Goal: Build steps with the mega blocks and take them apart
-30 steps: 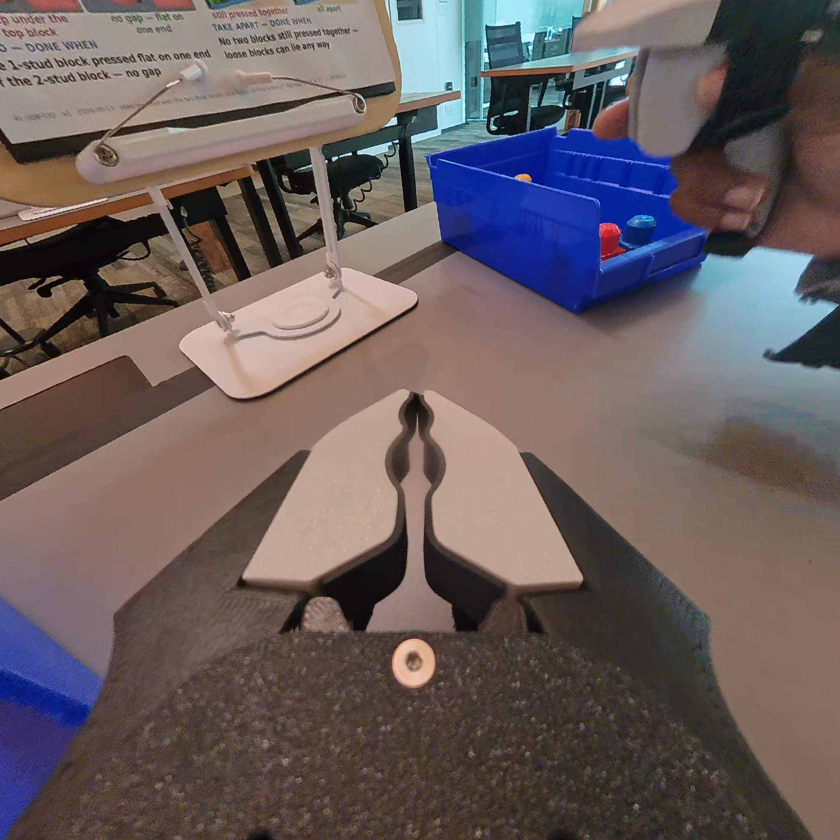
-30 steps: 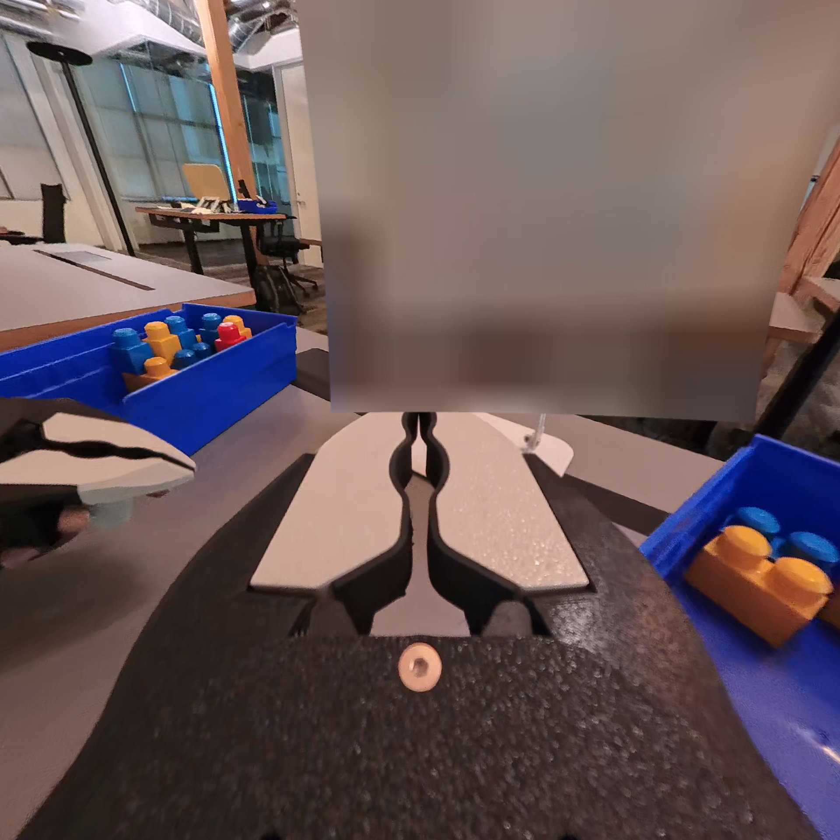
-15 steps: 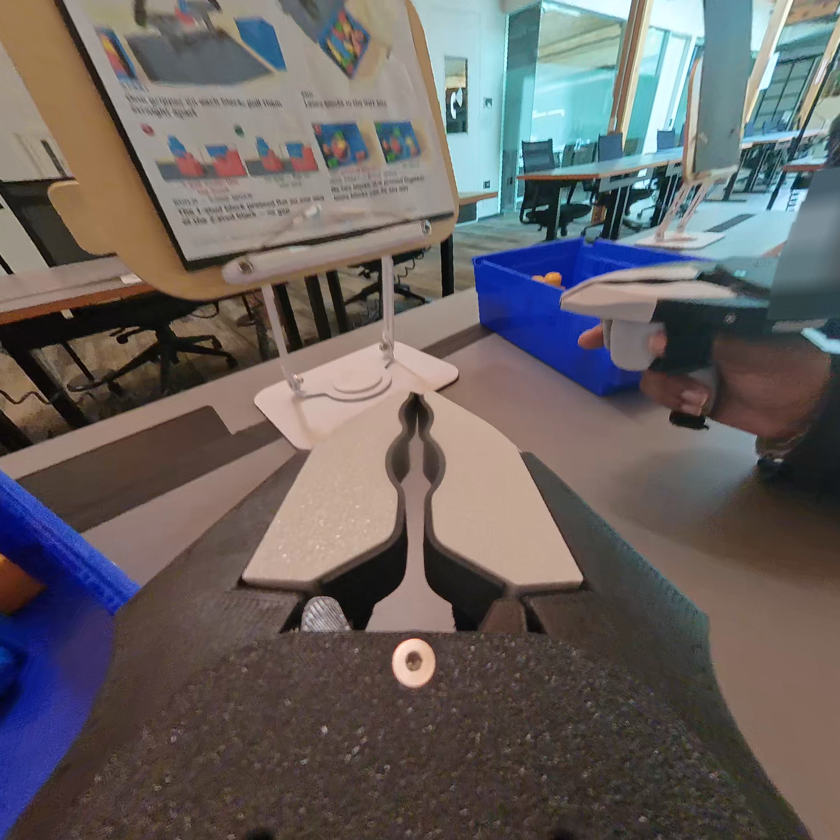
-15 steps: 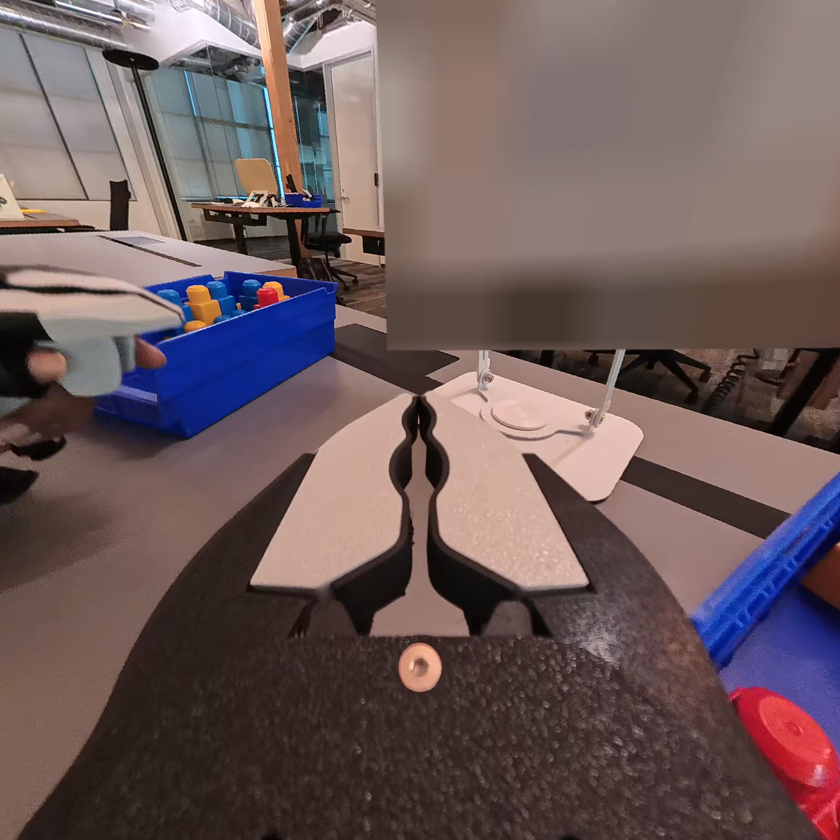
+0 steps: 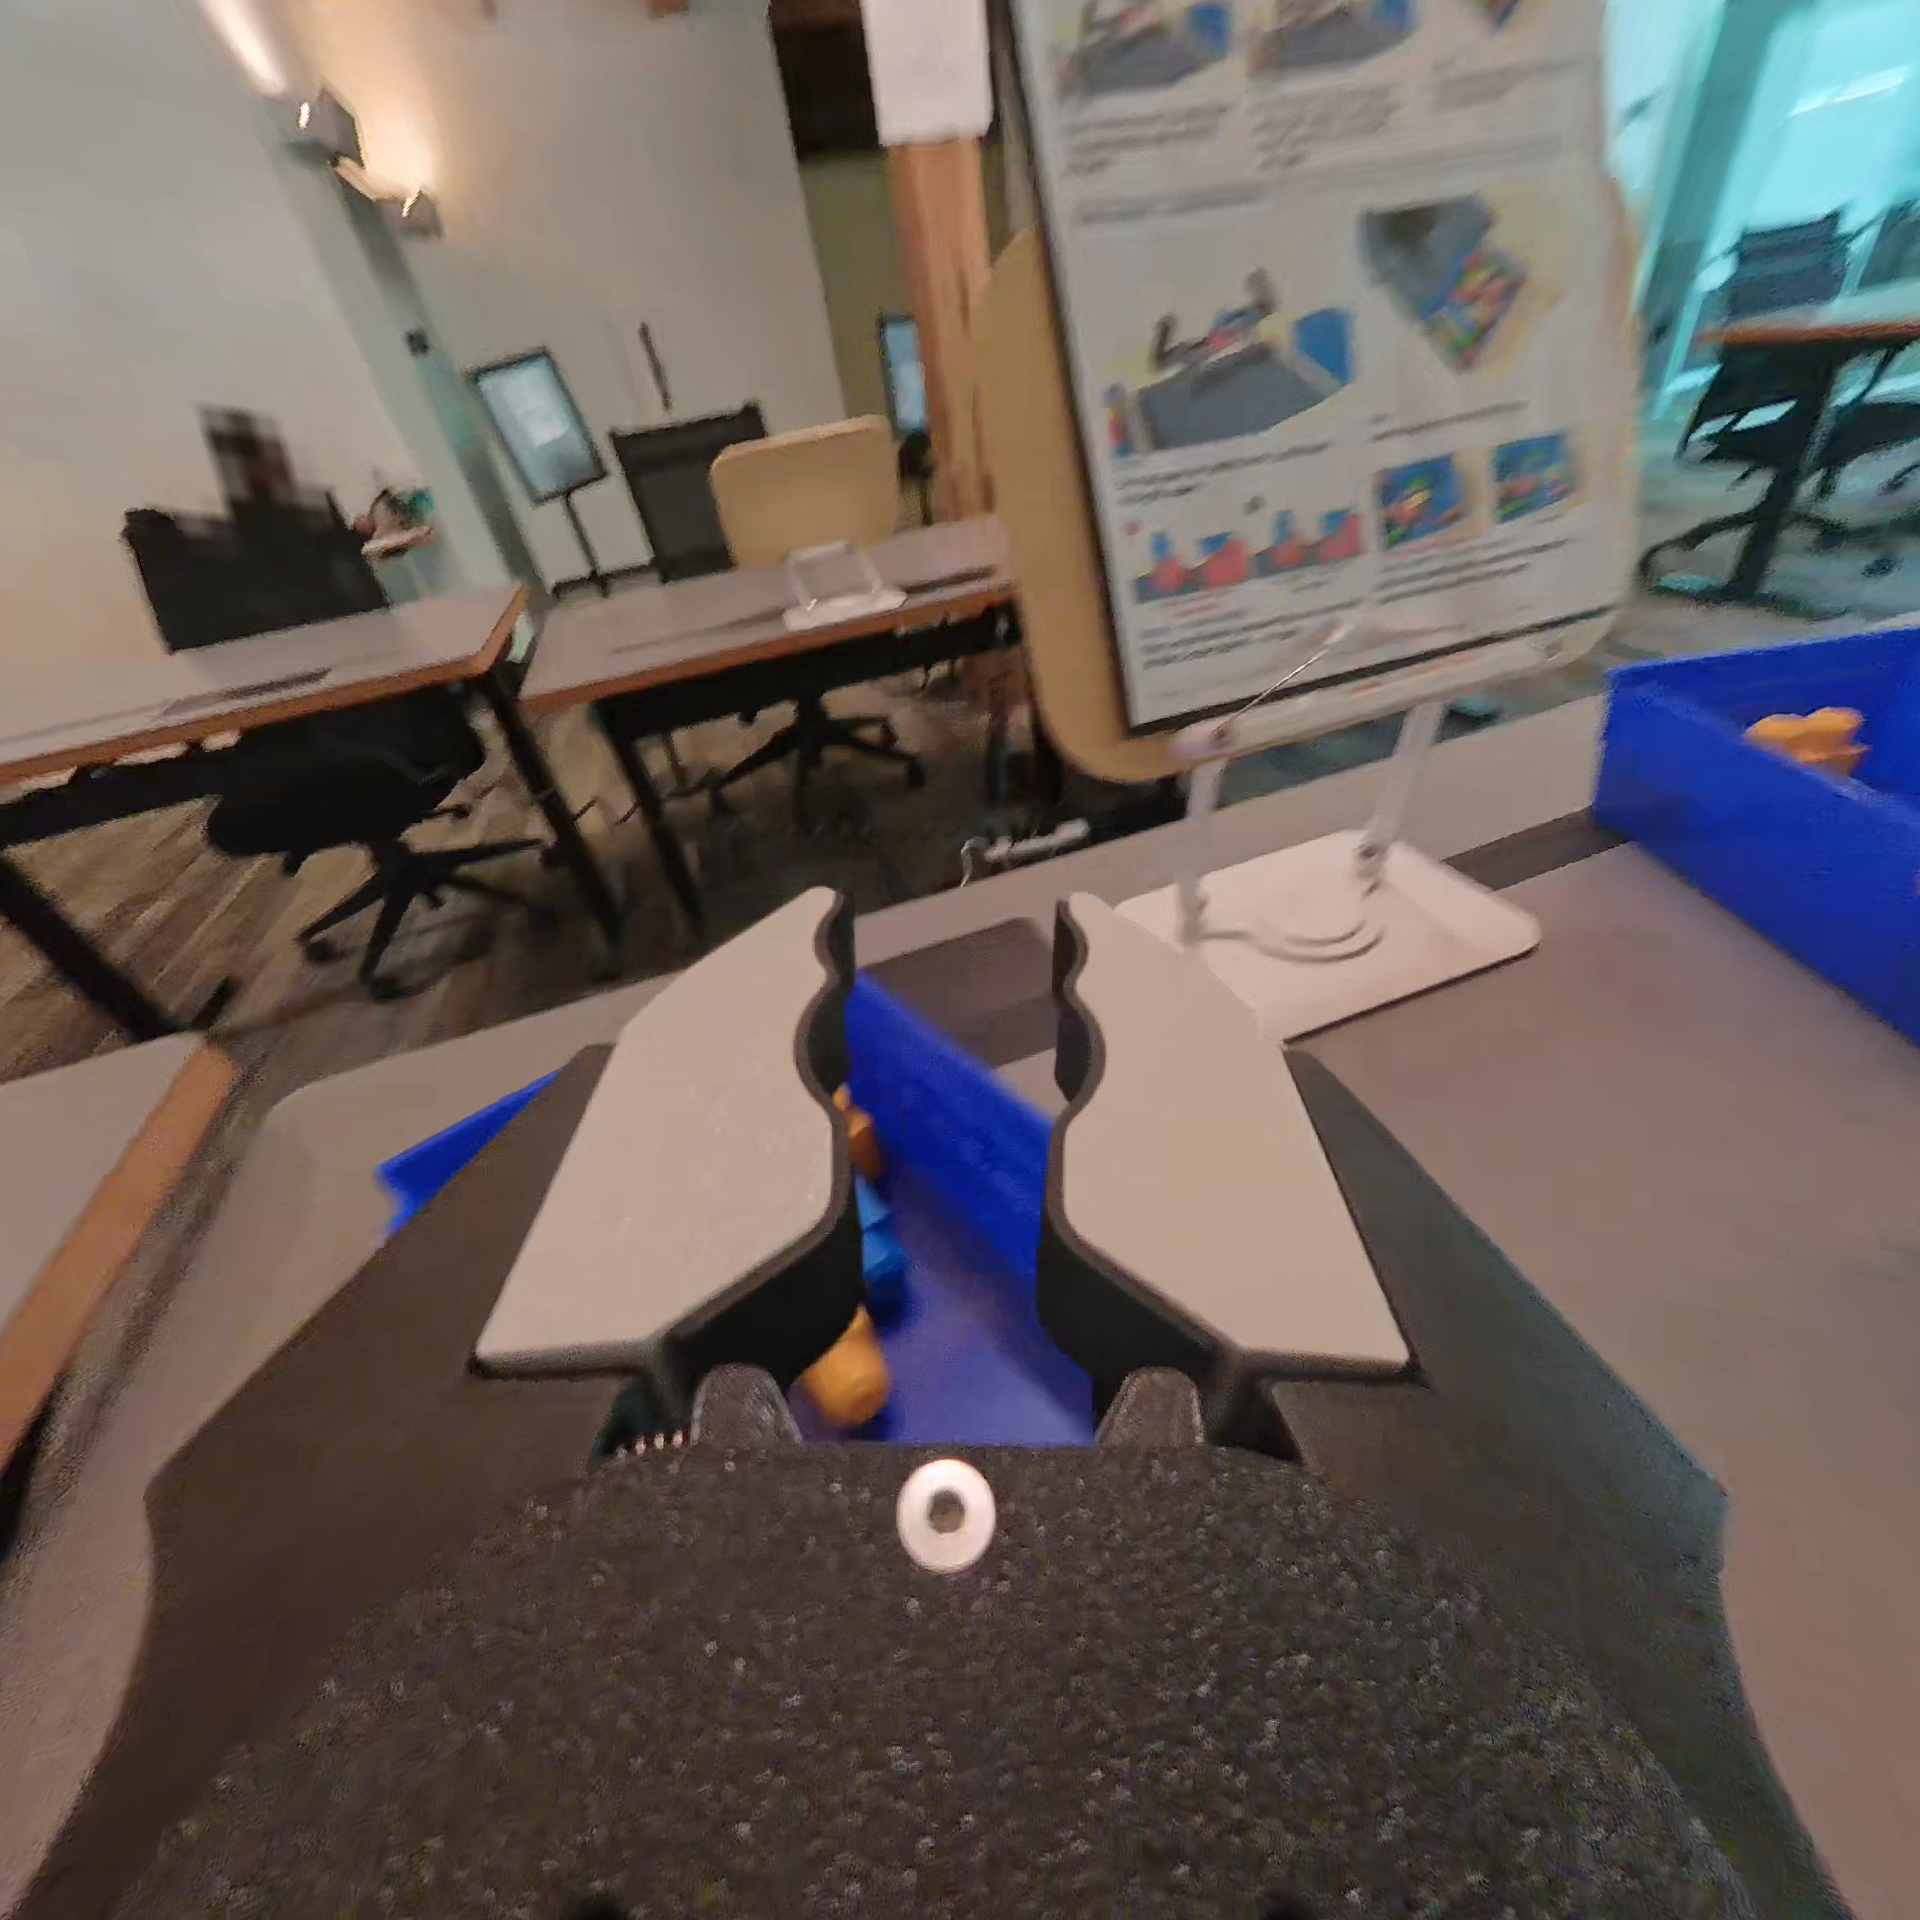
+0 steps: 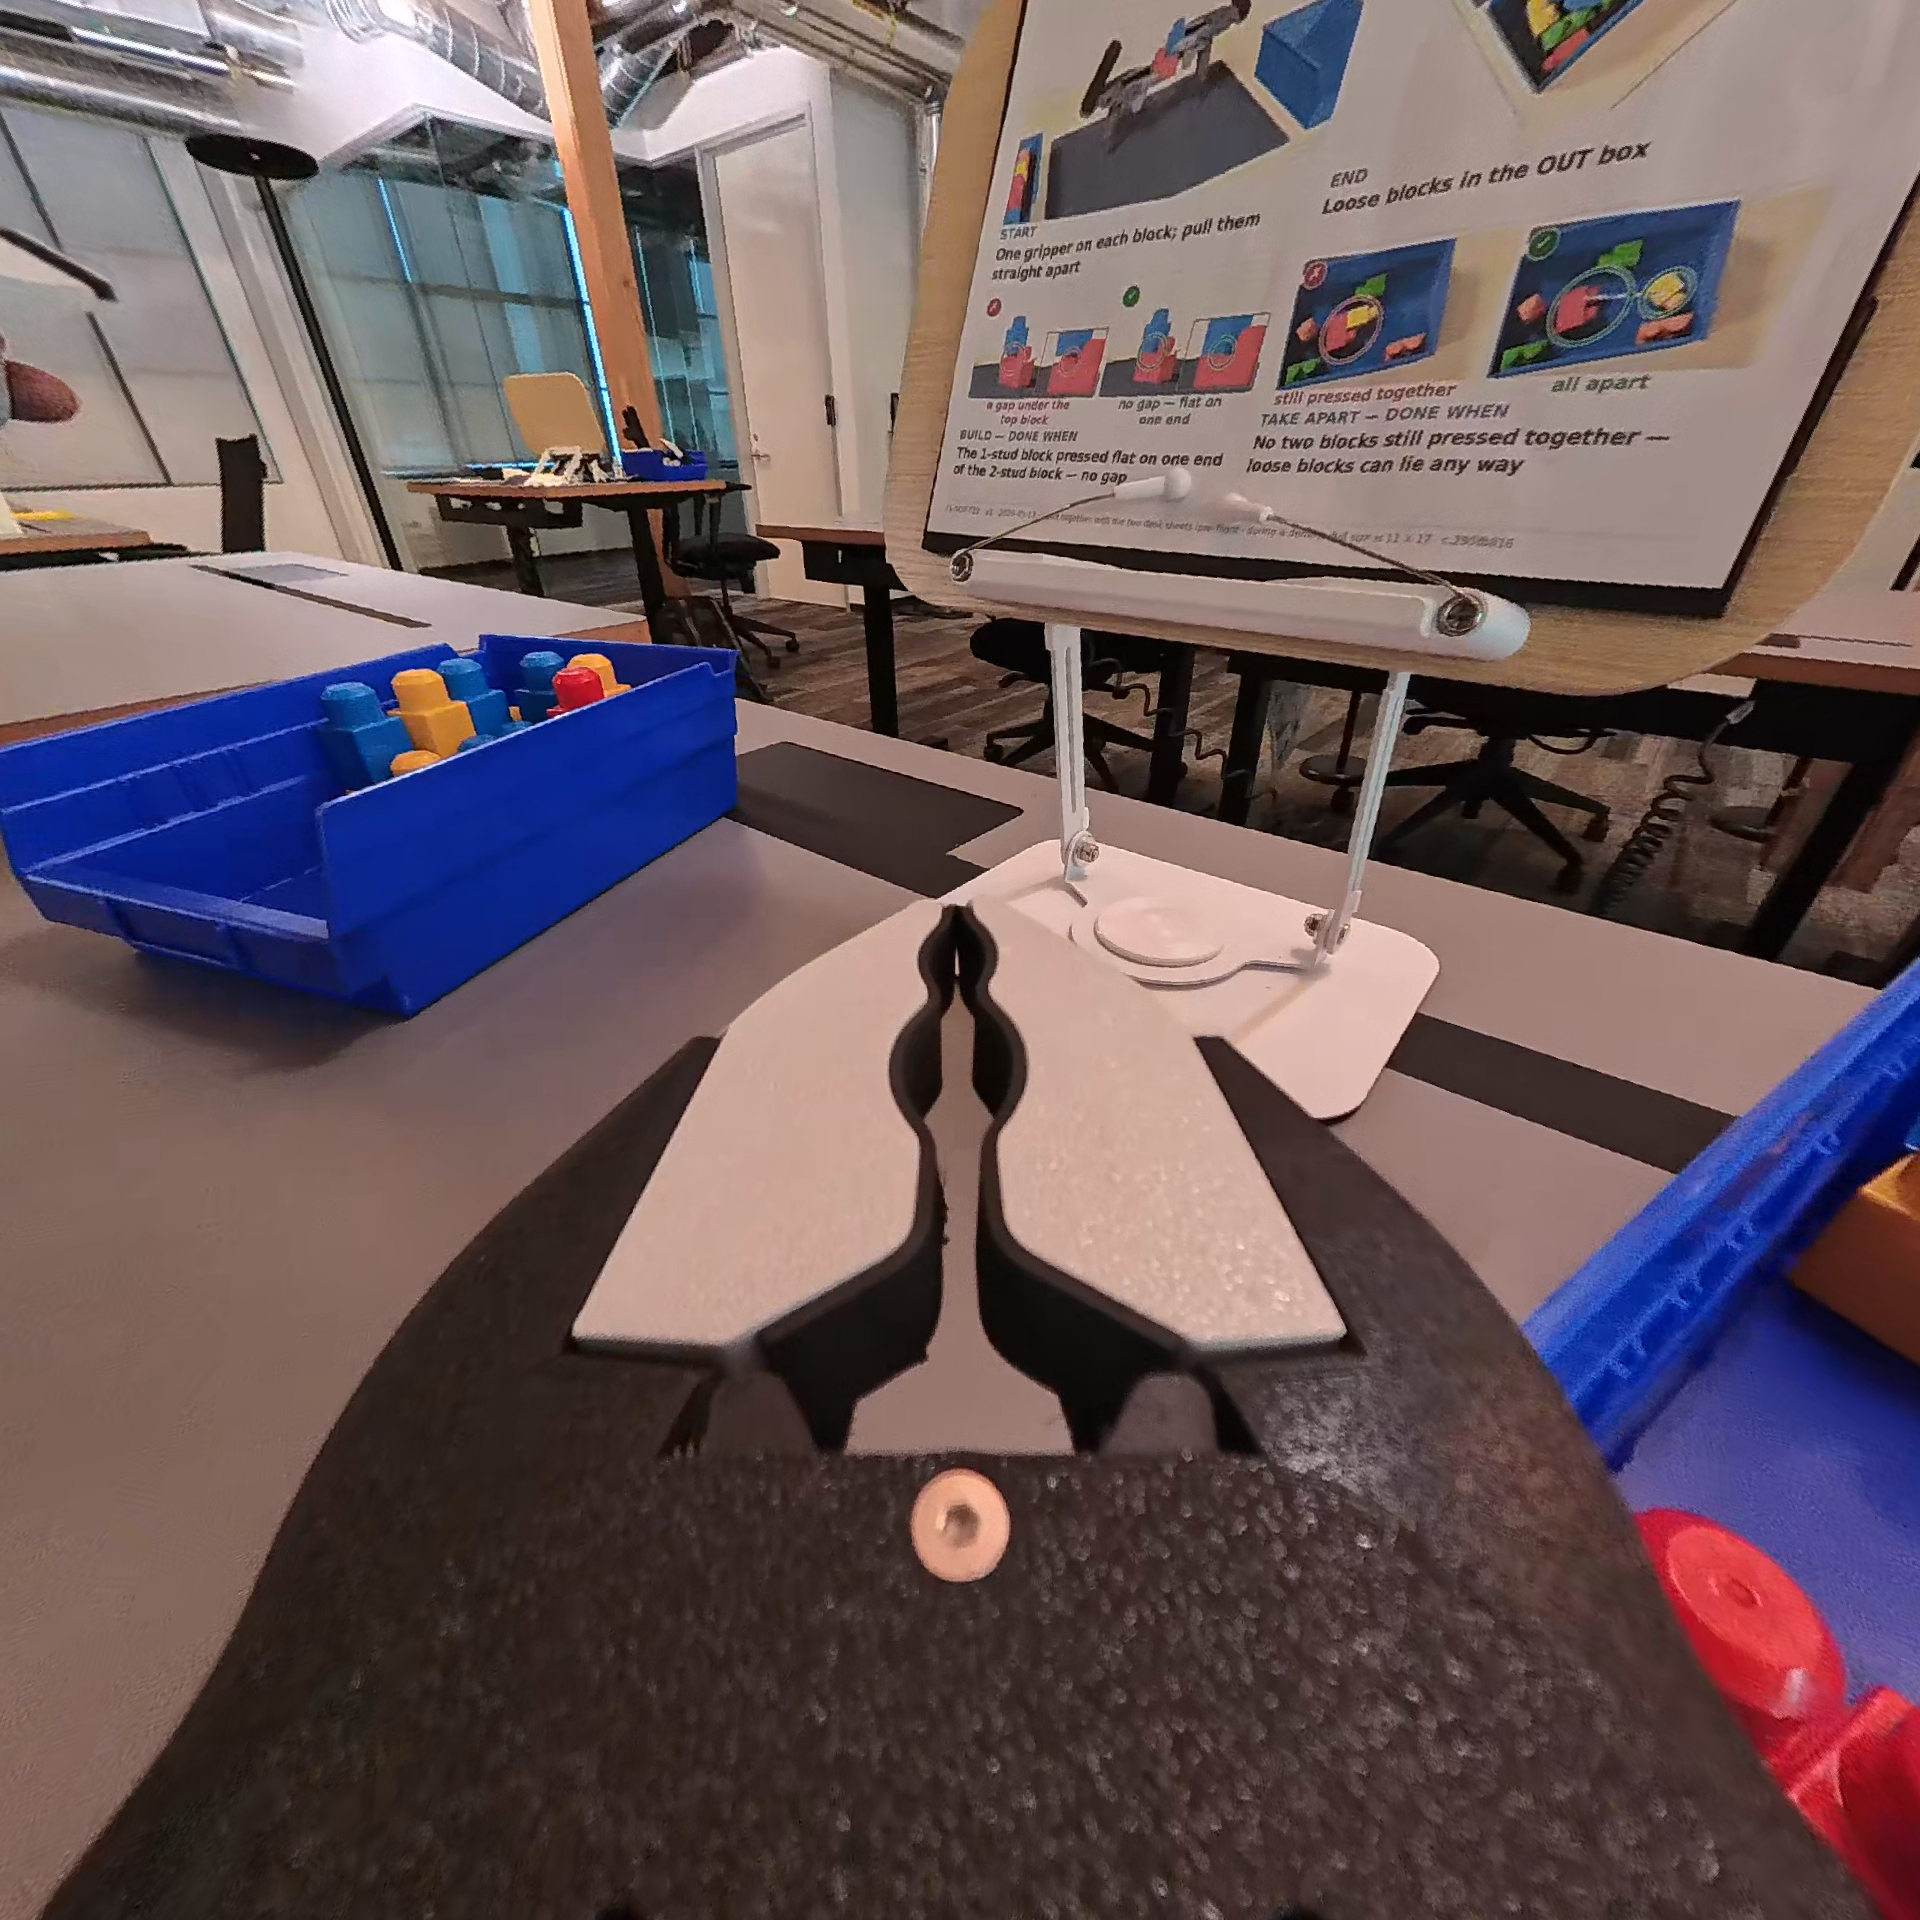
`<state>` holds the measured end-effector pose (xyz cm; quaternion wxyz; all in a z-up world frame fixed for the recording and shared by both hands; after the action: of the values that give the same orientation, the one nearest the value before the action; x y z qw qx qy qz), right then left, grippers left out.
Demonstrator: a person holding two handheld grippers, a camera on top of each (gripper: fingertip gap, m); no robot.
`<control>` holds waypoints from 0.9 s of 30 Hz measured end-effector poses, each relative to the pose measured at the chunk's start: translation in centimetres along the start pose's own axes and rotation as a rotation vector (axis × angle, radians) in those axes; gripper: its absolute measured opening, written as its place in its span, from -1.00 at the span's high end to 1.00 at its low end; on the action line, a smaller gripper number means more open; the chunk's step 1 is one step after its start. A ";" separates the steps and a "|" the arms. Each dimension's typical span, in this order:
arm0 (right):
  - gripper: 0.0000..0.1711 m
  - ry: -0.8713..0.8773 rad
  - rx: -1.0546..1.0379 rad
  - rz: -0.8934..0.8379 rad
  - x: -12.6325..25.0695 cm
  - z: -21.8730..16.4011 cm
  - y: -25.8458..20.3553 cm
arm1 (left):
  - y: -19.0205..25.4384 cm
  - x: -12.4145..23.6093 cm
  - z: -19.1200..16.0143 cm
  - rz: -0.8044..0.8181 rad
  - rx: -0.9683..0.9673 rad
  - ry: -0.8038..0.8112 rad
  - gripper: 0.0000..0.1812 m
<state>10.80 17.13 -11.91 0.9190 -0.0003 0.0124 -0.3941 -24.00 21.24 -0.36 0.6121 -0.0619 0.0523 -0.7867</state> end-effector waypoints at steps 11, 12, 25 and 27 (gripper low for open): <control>1.00 -0.019 -0.014 0.013 -0.1 -0.4 -0.1 | -6.6 -2.8 -11.2 -0.066 -0.405 -0.649 0.48; 1.00 -0.021 -0.015 0.015 -0.1 -0.5 -0.1 | -7.1 -3.1 -12.3 -0.065 -0.477 -0.701 0.48; 1.00 -0.044 -0.032 0.048 -0.4 -1.0 -0.3 | -12.5 -4.7 -18.8 -0.182 -0.997 -1.096 0.51; 1.00 -0.040 -0.037 0.052 -0.4 -0.9 -0.3 | -12.5 -4.7 -19.4 -0.210 -1.050 -1.119 0.50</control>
<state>10.33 17.20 -12.83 0.9289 -0.0247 0.0010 -0.3696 -37.90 28.96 -17.65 0.3602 -0.7367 0.0951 -0.5643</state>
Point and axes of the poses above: each gripper's, where its closed fingertips meet, x back along the fingers, z out of its top, y = z × x across the jaws, the point moved 1 cm from there along x, back along the fingers, and after that the axes turned 13 degrees about z, right-handed, at the moved point
